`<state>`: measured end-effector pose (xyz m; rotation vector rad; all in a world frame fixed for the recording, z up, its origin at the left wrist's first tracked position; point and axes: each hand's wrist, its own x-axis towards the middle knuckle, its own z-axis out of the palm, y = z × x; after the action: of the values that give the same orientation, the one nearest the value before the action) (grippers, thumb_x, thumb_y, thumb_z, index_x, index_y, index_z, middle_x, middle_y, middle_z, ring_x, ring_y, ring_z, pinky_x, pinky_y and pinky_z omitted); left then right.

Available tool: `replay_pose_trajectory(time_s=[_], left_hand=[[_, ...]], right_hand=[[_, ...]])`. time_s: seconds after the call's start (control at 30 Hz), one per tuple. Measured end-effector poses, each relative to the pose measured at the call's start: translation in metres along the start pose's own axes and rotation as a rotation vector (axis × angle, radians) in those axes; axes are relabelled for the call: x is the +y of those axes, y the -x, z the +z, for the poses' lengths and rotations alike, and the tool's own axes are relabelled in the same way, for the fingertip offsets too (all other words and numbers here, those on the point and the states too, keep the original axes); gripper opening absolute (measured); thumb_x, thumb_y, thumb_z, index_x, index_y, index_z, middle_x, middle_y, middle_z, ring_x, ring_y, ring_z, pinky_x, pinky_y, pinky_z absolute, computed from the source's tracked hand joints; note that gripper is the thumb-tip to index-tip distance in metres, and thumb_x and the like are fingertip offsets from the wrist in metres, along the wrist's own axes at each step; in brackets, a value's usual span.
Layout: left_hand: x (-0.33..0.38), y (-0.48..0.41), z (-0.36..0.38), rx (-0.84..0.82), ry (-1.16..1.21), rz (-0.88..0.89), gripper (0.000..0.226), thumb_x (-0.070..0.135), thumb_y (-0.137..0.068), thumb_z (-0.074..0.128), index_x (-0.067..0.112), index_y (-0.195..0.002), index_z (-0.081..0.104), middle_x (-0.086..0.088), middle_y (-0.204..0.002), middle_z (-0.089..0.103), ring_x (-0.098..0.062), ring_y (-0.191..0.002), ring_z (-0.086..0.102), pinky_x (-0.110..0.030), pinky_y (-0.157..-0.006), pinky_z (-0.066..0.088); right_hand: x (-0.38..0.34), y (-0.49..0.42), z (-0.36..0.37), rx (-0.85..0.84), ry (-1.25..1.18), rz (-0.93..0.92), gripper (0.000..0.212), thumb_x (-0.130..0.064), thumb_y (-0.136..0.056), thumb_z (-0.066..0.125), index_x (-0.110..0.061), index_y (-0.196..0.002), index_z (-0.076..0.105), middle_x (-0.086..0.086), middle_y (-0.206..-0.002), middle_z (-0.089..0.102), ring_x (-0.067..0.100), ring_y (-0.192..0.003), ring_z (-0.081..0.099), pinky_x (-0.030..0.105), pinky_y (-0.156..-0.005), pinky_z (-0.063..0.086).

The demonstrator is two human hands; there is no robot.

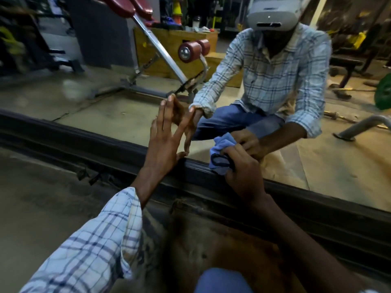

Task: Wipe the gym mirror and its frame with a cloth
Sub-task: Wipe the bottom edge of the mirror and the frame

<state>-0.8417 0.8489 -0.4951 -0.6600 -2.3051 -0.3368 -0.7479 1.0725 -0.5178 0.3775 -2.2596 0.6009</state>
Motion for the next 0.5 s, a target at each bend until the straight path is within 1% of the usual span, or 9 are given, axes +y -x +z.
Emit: replay_pose_trajectory(time_s=[0.1, 0.17, 0.23, 0.3, 0.37, 0.4, 0.5], left_hand=[[0.0, 0.001, -0.001, -0.003, -0.001, -0.013, 0.141, 0.034, -0.058, 0.099, 0.03, -0.166, 0.009, -0.021, -0.171, -0.012, -0.037, -0.159, -0.009, -0.064, -0.116, 0.034], [-0.001, 0.001, -0.001, -0.009, 0.006, -0.025, 0.14, 0.035, -0.058, 0.099, 0.03, -0.166, 0.011, -0.021, -0.171, -0.012, -0.035, -0.159, -0.01, -0.063, -0.118, 0.033], [-0.003, 0.001, -0.001, -0.021, -0.003, -0.037, 0.139, 0.037, -0.059, 0.099, 0.031, -0.166, 0.011, -0.021, -0.171, -0.012, -0.033, -0.159, -0.012, -0.06, -0.119, 0.029], [-0.005, 0.0, -0.001, -0.021, -0.02, -0.039, 0.139, 0.04, -0.059, 0.099, 0.03, -0.166, 0.012, -0.021, -0.171, -0.012, -0.03, -0.158, -0.016, -0.059, -0.118, 0.028], [-0.008, 0.0, -0.001, -0.013, -0.02, -0.027, 0.137, 0.041, -0.06, 0.098, 0.03, -0.166, 0.013, -0.02, -0.171, -0.012, -0.028, -0.158, -0.017, -0.056, -0.119, 0.026], [-0.009, 0.0, 0.0, -0.014, -0.02, -0.026, 0.135, 0.042, -0.06, 0.097, 0.03, -0.166, 0.013, -0.019, -0.171, -0.012, -0.028, -0.158, -0.017, -0.055, -0.119, 0.024], [-0.015, 0.007, 0.005, -0.016, -0.04, -0.052, 0.132, 0.046, -0.064, 0.095, 0.031, -0.166, 0.012, -0.02, -0.171, -0.011, -0.033, -0.159, -0.011, -0.057, -0.119, 0.026]], right_hand=[[0.007, 0.0, 0.002, 0.006, 0.015, -0.022, 0.013, -0.017, -0.087, 0.065, -0.011, -0.098, 0.067, 0.0, -0.092, 0.061, 0.015, -0.075, 0.058, 0.023, -0.061, 0.044], [0.011, 0.001, 0.004, 0.007, 0.009, -0.023, 0.02, -0.006, -0.08, 0.074, -0.011, -0.098, 0.067, -0.001, -0.093, 0.062, 0.018, -0.074, 0.06, 0.028, -0.059, 0.047], [0.014, 0.002, 0.005, 0.005, -0.007, -0.034, 0.026, -0.001, -0.076, 0.078, -0.01, -0.098, 0.068, 0.0, -0.093, 0.062, 0.018, -0.074, 0.06, 0.03, -0.059, 0.049], [0.015, 0.003, 0.005, 0.018, -0.025, -0.039, 0.025, -0.001, -0.077, 0.078, -0.009, -0.099, 0.069, 0.001, -0.094, 0.063, 0.016, -0.075, 0.06, 0.029, -0.06, 0.05], [0.015, 0.003, 0.007, 0.039, -0.054, -0.024, 0.024, -0.004, -0.079, 0.078, -0.009, -0.1, 0.069, 0.001, -0.096, 0.064, 0.013, -0.076, 0.061, 0.025, -0.061, 0.05], [0.015, 0.003, 0.009, 0.041, -0.07, -0.014, 0.024, -0.005, -0.08, 0.079, -0.009, -0.101, 0.07, 0.001, -0.097, 0.065, 0.012, -0.077, 0.061, 0.024, -0.061, 0.05], [0.013, 0.007, 0.019, 0.011, -0.102, 0.003, 0.025, -0.005, -0.081, 0.081, -0.009, -0.103, 0.069, 0.002, -0.099, 0.065, 0.013, -0.079, 0.063, 0.025, -0.061, 0.052]])
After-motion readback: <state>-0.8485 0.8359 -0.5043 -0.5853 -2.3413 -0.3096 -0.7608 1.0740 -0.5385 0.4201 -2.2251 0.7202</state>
